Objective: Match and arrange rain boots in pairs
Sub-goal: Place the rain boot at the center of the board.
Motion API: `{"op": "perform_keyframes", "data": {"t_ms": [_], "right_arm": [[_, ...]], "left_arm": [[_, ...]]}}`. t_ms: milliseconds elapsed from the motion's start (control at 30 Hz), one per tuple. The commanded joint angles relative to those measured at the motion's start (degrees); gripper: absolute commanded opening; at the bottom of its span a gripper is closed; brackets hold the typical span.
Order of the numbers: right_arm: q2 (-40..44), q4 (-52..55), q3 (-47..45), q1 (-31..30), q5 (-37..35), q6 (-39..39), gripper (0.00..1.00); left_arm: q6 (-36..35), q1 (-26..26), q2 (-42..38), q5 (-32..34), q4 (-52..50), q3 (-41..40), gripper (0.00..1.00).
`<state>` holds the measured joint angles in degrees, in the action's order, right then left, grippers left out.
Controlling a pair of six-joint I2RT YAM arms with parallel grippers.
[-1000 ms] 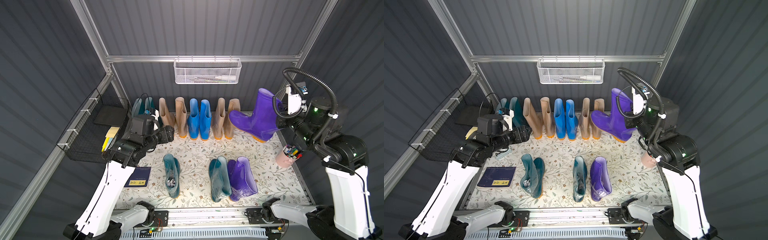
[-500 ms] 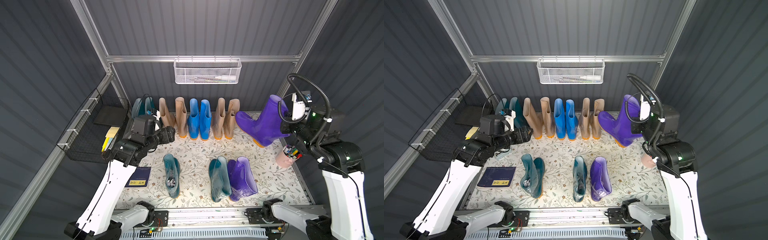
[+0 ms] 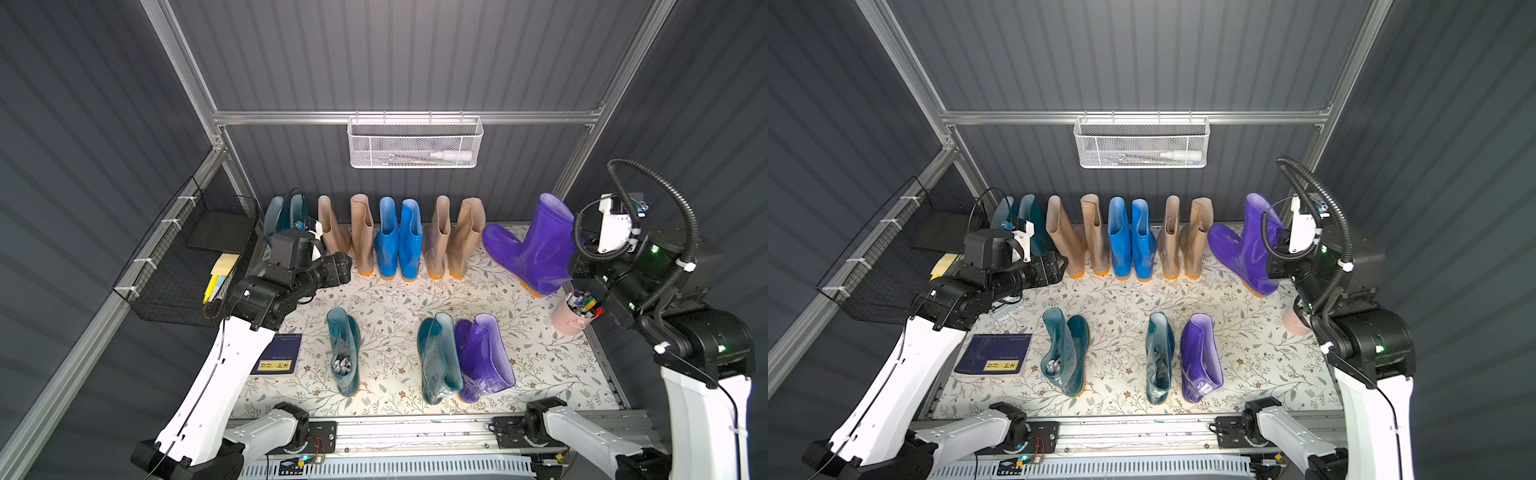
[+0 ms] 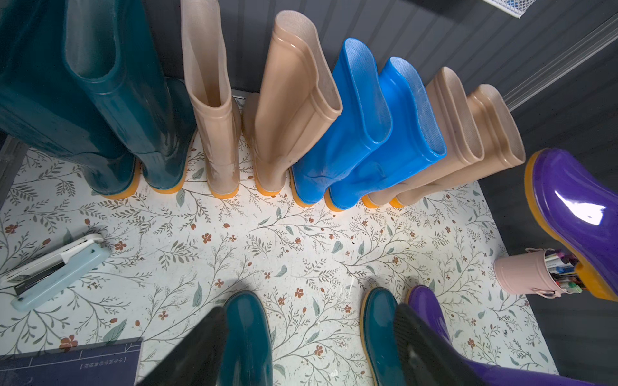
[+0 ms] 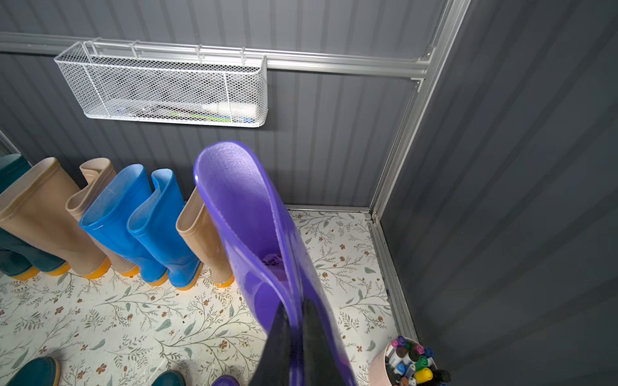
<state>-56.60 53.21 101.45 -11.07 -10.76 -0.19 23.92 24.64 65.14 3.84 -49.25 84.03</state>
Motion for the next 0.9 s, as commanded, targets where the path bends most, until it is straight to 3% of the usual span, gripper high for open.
{"op": "perform_keyframes", "data": {"t_ms": [0, 200, 600, 867], "right_arm": [[1.19, -6.48, 2.41, 0.16, -0.51, 0.23, 0.0], [1.56, -4.96, 1.92, 0.17, -1.84, -0.37, 0.0], [3.0, -6.28, -12.04, 0.26, -5.65, 1.76, 0.0], [1.91, -7.84, -14.86, 2.77, -4.31, 1.84, 0.0]], "left_arm": [[-0.44, -0.3, 0.14, -0.85, 1.0, -0.7, 0.8], [-0.35, -0.31, 0.35, -1.53, 1.0, -0.12, 0.8], [-1.69, -0.3, 1.29, -3.28, 0.21, 0.75, 0.8], [-1.76, -0.3, 1.84, -3.32, 0.21, 0.7, 0.79]]}}
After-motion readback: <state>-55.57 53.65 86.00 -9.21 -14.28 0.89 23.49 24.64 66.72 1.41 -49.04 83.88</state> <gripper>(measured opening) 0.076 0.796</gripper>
